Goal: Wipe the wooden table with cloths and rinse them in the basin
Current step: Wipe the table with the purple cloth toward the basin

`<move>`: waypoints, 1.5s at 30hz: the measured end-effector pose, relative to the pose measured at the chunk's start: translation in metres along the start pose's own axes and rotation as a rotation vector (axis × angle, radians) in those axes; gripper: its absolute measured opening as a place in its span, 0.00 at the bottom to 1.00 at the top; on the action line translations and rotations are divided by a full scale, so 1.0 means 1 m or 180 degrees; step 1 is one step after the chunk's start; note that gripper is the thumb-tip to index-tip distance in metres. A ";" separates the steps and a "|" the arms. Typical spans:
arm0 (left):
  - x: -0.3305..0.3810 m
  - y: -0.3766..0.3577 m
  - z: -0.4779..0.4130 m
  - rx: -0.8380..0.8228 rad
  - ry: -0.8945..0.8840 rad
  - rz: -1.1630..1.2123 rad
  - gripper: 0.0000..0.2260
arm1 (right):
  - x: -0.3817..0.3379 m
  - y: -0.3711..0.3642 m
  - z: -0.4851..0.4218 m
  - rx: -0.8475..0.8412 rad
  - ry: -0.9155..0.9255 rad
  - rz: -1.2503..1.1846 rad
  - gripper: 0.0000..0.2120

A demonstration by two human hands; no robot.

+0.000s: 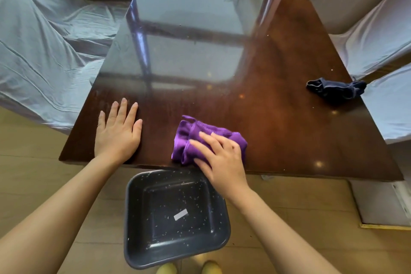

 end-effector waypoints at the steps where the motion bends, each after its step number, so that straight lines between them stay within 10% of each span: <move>1: 0.000 0.000 0.000 0.0011 -0.0002 0.0008 0.24 | -0.002 0.000 0.006 0.0110 -0.0024 -0.0014 0.18; 10: 0.000 -0.003 0.000 0.0053 -0.0023 0.0012 0.24 | 0.046 0.055 -0.050 0.1301 -0.0040 -0.0249 0.15; 18: -0.002 -0.004 -0.001 0.0091 -0.0061 -0.0063 0.24 | 0.161 0.032 -0.183 -0.0582 -0.0669 0.0618 0.22; 27: -0.001 -0.003 -0.001 0.0073 -0.0082 -0.0062 0.24 | 0.217 0.047 -0.082 -0.0187 -0.0925 0.0475 0.23; 45: -0.002 0.002 -0.002 0.0023 -0.0103 0.0057 0.24 | -0.030 -0.014 0.015 0.0334 -0.1272 -0.0009 0.24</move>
Point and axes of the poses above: each hand's wrist, its own z-axis away from the middle knuckle, its own y-axis out of the back of the hand, x = y × z, the point moved 3 cm from there along -z, towards the middle knuckle, and after that the axes turned 4 degrees about -y, right-handed, at the moved point
